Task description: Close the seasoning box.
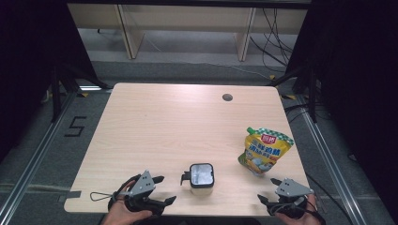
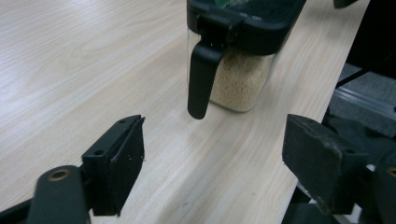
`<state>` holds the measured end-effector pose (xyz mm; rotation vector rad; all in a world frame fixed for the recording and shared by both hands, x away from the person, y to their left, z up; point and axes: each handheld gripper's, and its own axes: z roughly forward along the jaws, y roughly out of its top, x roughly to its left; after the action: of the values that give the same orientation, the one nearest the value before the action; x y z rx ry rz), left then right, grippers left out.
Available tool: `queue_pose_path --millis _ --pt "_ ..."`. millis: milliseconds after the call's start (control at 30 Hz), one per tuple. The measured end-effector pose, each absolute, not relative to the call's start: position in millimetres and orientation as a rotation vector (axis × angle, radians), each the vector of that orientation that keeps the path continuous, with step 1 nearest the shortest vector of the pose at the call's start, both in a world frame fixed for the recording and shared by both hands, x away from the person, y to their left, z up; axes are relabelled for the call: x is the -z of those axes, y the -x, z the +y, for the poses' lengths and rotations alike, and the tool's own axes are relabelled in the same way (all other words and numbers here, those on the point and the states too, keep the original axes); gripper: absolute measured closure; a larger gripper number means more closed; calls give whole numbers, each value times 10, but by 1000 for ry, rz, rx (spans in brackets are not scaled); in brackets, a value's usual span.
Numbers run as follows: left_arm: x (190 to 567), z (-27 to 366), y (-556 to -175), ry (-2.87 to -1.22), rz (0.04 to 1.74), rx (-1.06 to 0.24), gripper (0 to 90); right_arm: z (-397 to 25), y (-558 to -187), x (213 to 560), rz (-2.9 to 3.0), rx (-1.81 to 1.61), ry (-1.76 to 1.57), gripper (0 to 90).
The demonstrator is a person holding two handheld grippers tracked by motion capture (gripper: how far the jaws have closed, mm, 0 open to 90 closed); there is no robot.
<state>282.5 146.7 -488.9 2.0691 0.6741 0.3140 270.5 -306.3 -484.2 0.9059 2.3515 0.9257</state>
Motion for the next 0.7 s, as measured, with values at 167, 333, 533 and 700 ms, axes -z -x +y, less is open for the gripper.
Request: queue_pose_path --millis 167,333,533,700 --pt "4927 1450 -2803 -2043 680 -303 165 -3066 -2713 4843 2350 -923 -870 271" --pt "4963 1481 -2775 -2068 685 -303 160 -3064 -2712 4845 2350 -925 -871 270" --pt "4983 1533 -2732 -2083 691 -305 151 -3058 -2708 4838 2350 -929 -876 270" --pt "5000 1509 -2723 -2089 693 -328 152 -3044 -2692 4847 2356 -932 -909 269"
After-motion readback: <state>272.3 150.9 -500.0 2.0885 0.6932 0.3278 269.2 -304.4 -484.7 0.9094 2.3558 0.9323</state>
